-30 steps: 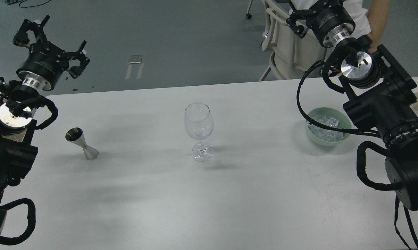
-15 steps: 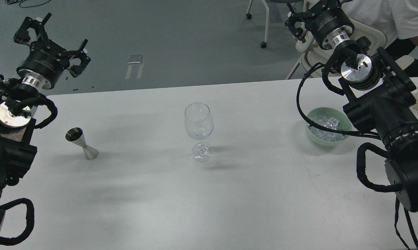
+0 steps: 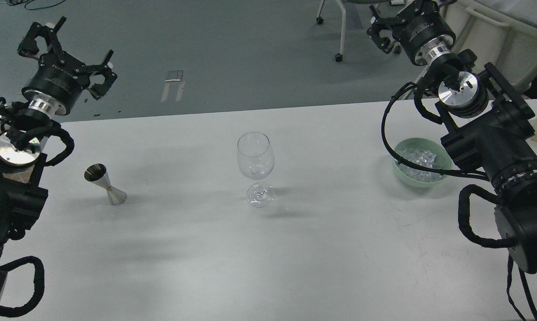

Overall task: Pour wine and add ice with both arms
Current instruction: 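Move the left gripper down toward the silver jigger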

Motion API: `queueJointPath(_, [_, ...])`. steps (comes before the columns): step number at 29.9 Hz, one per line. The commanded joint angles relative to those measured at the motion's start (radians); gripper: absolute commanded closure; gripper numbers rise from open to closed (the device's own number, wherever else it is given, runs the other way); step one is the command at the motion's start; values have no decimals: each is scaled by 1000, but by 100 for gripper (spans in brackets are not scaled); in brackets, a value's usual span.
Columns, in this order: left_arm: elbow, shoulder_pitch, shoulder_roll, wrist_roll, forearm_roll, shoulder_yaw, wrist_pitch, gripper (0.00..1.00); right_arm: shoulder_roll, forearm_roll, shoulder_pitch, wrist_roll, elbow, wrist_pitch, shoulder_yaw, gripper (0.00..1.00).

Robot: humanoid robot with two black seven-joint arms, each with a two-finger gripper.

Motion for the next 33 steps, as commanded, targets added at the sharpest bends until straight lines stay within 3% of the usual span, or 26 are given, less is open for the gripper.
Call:
queueJointPath(1, [-4,4,11,0,-4,0,1,2,1,0,0,0,0,-1,1,0])
queueJointPath(10, [-59,19,17,0,4,5,-4,2,-5,0,0,0,1,-1,1,0])
queueJointPath(15, [-206,100,43,-3,19,33,-13,2,-11,0,-5,0,3,-1,0,0])
queueJointPath(18, [-299,154,132,-5,19,88,-7,2,-19,2,-19,0,20,-2,3,0])
queueJointPath(20, [-432,229,213,-3,19,91,27,2,-31,0,-40,0,47,-2,3,0])
queueJointPath(21, [-433,229,213,-3,19,91,27,2,-31,0,-40,0,47,-2,3,0])
queueJointPath(23, [-566,307,307,-4,19,88,82,3,-34,2,-55,0,64,-5,3,0])
queueJointPath(28, [-715,434,402,-8,94,56,93,3,-36,2,-85,0,119,-10,6,0])
queueJointPath(30, [-778,487,440,-20,159,17,88,3,-45,0,-100,0,147,-11,6,0])
queueJointPath(33, [-856,592,483,-72,341,-39,88,3,-60,0,-121,-3,176,-13,6,0])
